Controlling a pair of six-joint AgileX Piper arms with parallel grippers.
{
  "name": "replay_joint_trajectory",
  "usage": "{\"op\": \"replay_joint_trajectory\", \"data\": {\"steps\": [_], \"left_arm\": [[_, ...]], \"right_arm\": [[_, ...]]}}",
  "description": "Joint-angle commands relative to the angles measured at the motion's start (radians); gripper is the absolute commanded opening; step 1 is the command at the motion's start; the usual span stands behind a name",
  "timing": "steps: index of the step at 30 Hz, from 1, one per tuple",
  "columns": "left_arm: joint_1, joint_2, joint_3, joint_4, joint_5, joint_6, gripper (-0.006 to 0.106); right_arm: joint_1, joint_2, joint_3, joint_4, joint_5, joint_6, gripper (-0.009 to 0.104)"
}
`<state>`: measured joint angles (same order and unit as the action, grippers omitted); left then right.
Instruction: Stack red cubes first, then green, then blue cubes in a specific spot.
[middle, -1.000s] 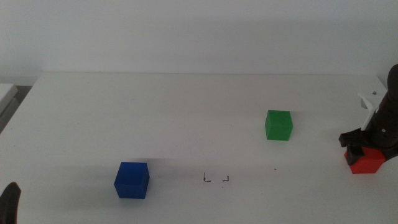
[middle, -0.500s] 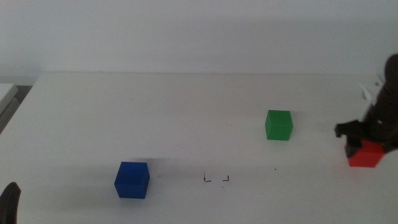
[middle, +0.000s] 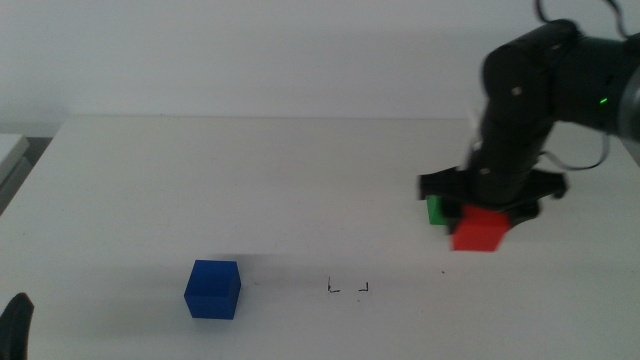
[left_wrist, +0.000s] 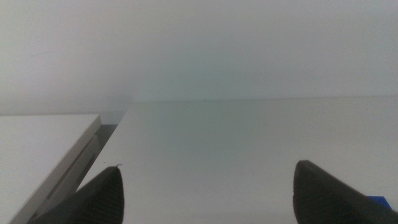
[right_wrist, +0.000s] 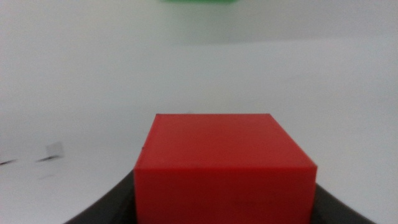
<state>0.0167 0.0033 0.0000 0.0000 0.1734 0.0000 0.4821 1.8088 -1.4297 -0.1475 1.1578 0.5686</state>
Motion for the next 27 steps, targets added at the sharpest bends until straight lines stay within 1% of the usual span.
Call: {"op": "replay_joint_trajectory", "data": {"steps": [1, 2, 4, 10, 18, 21, 27], "left_arm": [[-0.003, -0.003, 0.000, 0.000, -0.012, 0.000, 0.092], [-0.003, -0.003, 0.000, 0.000, -0.012, 0.000, 0.092], [-0.003, -0.003, 0.000, 0.000, -0.012, 0.000, 0.092], [-0.003, -0.003, 0.000, 0.000, -0.012, 0.000, 0.092], [-0.003, -0.003, 0.000, 0.000, -0.012, 0.000, 0.092], [-0.003, -0.003, 0.000, 0.000, -0.012, 0.000, 0.092], [-0.003, -0.003, 0.000, 0.000, -0.012, 0.000, 0.092]], "right_arm": [[0.034, -0.007, -0.012, 0.038, -0.014, 0.075, 0.035], [0.040, -0.005, -0.020, 0.054, -0.014, 0.085, 0.035], [0.074, 0.014, -0.040, 0.037, -0.001, 0.124, 0.035], [0.148, 0.122, -0.172, 0.041, 0.054, 0.168, 0.035], [0.213, 0.271, -0.345, 0.061, 0.063, 0.166, 0.035], [0.231, 0.299, -0.359, 0.072, 0.063, 0.164, 0.035], [0.258, 0.331, -0.359, 0.072, 0.063, 0.174, 0.035]]}}
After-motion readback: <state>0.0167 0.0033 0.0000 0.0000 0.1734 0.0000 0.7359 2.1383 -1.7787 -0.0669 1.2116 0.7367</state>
